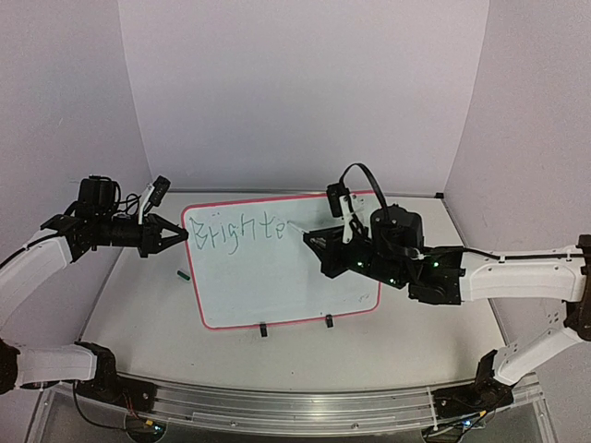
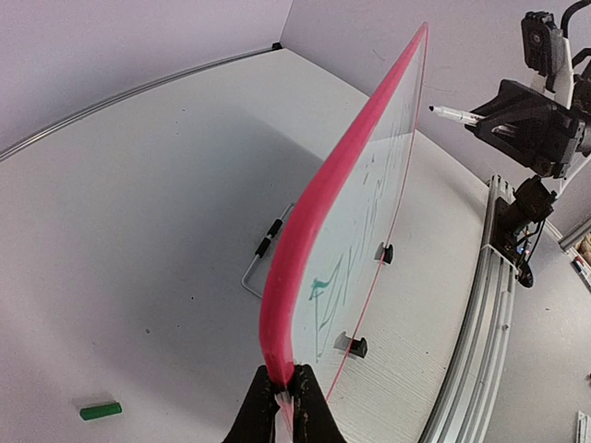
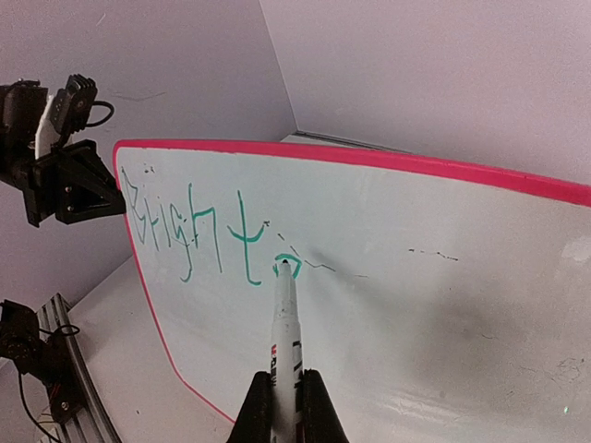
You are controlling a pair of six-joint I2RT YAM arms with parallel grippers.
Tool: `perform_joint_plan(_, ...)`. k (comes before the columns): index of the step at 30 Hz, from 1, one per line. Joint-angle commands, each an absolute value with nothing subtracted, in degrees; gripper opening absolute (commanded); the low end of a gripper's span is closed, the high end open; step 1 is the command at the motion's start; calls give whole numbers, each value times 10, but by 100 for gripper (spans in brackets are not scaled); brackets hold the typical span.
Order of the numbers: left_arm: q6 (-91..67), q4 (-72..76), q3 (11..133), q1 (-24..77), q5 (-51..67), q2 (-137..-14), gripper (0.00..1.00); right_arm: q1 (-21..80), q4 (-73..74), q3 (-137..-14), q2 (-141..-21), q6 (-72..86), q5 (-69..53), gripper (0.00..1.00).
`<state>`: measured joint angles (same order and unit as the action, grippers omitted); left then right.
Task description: Write a sentence on the whiteboard
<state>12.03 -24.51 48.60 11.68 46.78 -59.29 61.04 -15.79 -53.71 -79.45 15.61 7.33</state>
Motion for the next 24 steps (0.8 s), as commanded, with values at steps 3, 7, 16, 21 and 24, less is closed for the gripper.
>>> perform_joint_plan(3,137,-269,483,124,454,-605,0,609,-169,-573,-816,134,94,0)
perform_joint_plan(7,137,-268,483,125,454,-605,0,608,-169,-583,-825,130,101,0)
perform_joint_plan(16,137,-268,483,125,454,-606,0,607,-164,-591,-839,133,114,0)
perform_joint_plan(21,137,-269,483,124,454,-607,0,606,-163,-577,-825,140,126,0)
perform_joint_plan(24,136,-269,483,124,454,-606,0,606,-162,-566,-814,144,131,0)
